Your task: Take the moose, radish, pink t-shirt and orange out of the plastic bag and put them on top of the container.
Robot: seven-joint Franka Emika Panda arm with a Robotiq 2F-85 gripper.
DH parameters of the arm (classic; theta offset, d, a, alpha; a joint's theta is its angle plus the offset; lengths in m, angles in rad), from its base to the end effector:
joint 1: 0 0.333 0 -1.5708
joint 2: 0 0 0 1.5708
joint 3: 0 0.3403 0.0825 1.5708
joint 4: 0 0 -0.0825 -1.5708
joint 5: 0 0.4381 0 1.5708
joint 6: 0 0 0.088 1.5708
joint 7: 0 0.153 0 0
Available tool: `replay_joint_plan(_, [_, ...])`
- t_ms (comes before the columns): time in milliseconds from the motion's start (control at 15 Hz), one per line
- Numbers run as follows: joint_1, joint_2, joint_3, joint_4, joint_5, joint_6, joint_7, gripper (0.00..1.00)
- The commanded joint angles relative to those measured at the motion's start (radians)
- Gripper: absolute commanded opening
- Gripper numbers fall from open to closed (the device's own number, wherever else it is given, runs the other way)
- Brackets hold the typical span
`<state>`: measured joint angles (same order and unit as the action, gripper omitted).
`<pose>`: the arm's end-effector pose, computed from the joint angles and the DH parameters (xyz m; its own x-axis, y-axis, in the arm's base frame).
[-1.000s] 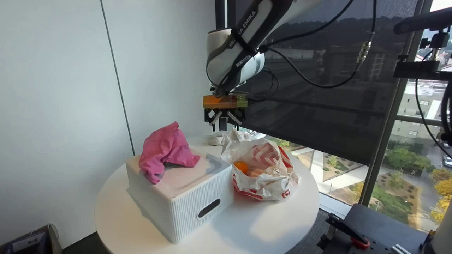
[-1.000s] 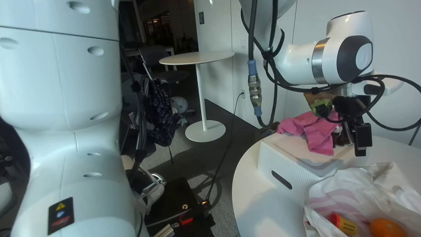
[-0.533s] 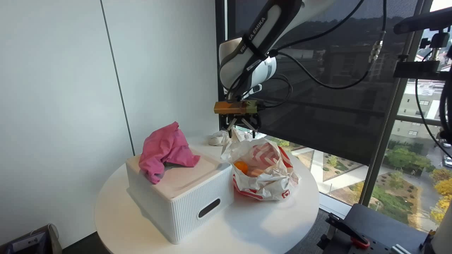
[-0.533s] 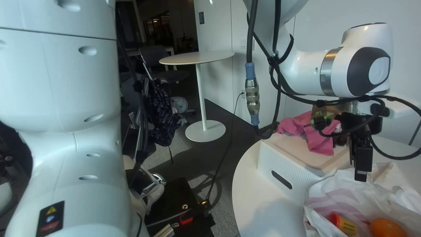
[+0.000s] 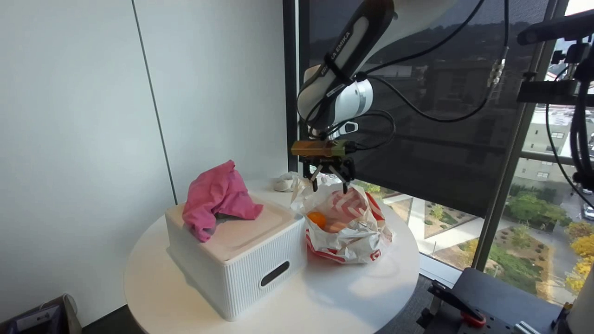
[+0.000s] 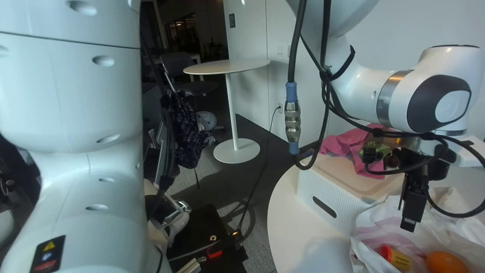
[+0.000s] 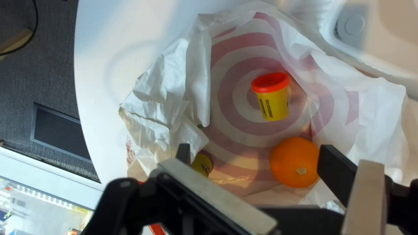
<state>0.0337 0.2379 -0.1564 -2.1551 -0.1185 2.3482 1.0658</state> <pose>0.5953 -0.0804 0.2248 0.4557 -0.8866 0.0791 -0.8886 -0.4479 0.0990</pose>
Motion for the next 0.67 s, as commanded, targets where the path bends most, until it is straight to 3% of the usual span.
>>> replay_joint_plan(0, [-0.029, 0.117, 0.021, 0.065, 0.063, 0.015, -0.035, 1.0])
replay_joint_plan(600, [-0.017, 0.459, -0.049, 0.333, 0.014, 0.172, -0.04, 1.0])
